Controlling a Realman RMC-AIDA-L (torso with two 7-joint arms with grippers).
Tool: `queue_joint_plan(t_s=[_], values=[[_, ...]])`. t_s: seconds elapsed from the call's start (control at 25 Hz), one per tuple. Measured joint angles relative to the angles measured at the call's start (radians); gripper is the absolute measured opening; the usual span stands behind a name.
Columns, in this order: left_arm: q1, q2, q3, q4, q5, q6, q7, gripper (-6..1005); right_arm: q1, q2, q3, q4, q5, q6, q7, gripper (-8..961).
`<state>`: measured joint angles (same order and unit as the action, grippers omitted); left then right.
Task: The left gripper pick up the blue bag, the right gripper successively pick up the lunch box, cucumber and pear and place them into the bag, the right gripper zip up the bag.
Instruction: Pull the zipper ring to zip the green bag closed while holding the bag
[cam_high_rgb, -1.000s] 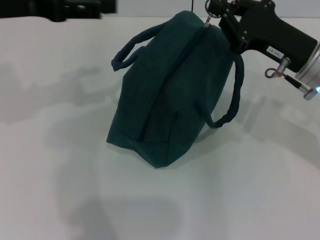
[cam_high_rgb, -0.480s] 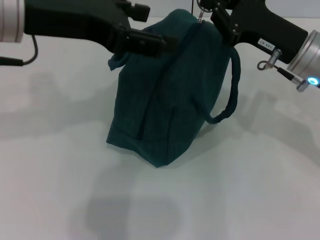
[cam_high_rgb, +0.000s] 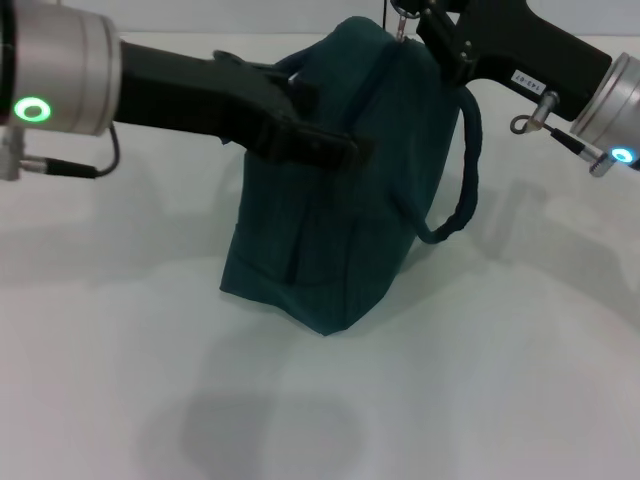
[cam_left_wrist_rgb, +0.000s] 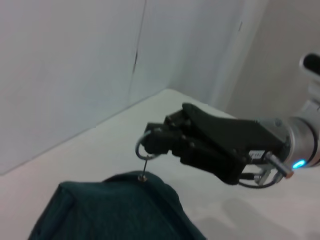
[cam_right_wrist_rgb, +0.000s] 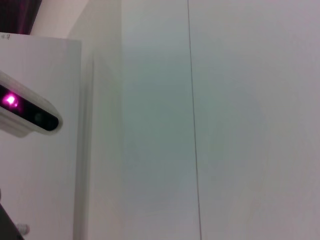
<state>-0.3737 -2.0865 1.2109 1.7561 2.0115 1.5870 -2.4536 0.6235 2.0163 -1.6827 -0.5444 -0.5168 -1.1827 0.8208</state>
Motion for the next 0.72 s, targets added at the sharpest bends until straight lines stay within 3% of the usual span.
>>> queue_joint_plan(t_s=[0.72], values=[[-0.008, -0.001, 0.147, -0.037, 0.142, -0.081, -0.004, 775, -0.004, 0.001, 0.0, 0.0, -0.002, -0.005, 0.0, 55]])
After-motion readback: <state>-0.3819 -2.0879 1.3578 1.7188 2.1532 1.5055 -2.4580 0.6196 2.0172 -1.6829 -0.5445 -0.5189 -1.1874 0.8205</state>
